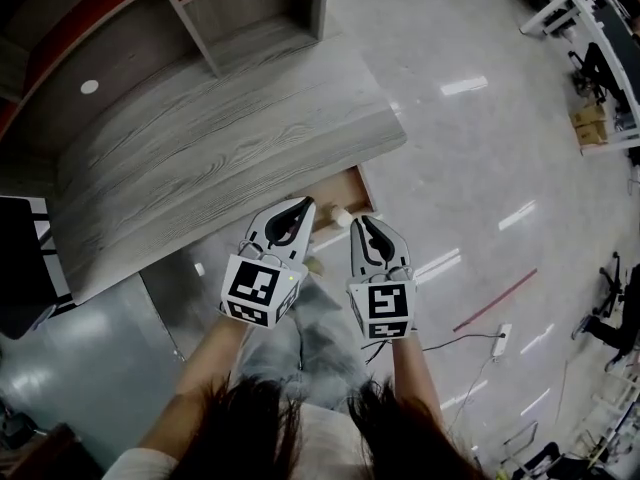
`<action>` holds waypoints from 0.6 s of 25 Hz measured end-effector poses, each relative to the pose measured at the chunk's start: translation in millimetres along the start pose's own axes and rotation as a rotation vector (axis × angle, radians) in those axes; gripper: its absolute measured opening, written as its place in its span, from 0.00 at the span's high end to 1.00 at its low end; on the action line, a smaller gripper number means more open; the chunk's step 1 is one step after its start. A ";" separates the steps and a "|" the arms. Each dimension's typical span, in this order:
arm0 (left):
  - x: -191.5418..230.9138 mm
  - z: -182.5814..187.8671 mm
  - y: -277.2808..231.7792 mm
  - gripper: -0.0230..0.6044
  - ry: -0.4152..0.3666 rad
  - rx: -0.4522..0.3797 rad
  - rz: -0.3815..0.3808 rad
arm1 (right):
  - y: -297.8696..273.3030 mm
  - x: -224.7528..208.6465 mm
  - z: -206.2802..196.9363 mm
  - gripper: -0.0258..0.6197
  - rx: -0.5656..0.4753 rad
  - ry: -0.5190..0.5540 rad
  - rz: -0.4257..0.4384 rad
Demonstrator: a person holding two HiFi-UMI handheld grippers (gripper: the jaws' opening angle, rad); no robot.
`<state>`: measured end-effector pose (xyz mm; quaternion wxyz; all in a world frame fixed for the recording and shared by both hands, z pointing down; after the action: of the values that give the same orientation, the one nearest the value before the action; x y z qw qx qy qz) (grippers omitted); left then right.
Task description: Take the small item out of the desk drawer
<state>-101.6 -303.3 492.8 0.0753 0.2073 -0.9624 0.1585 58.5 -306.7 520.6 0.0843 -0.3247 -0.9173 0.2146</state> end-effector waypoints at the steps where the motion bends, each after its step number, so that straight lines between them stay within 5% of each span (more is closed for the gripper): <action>1: 2.1 -3.2 -2.2 0.94 0.004 0.002 0.004 | -3.7 -0.2 -4.0 0.91 0.009 0.001 0.006; 15: 20.2 -47.6 -29.3 0.94 0.014 0.045 0.017 | -49.8 -5.9 -67.1 0.83 0.159 0.009 0.080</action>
<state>-103.7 -320.2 549.7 0.0758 0.1996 -0.9598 0.1823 55.0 -322.4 602.8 0.1051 -0.3544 -0.8832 0.2886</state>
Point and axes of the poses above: the fingertips, and each gripper's own axes: y backward along the fingers, x to its left, z out of its top, the point moved 8 cm from there along y, backward along the fingers, and after that the axes turned 4 degrees about -x, right-handed, at the moved point
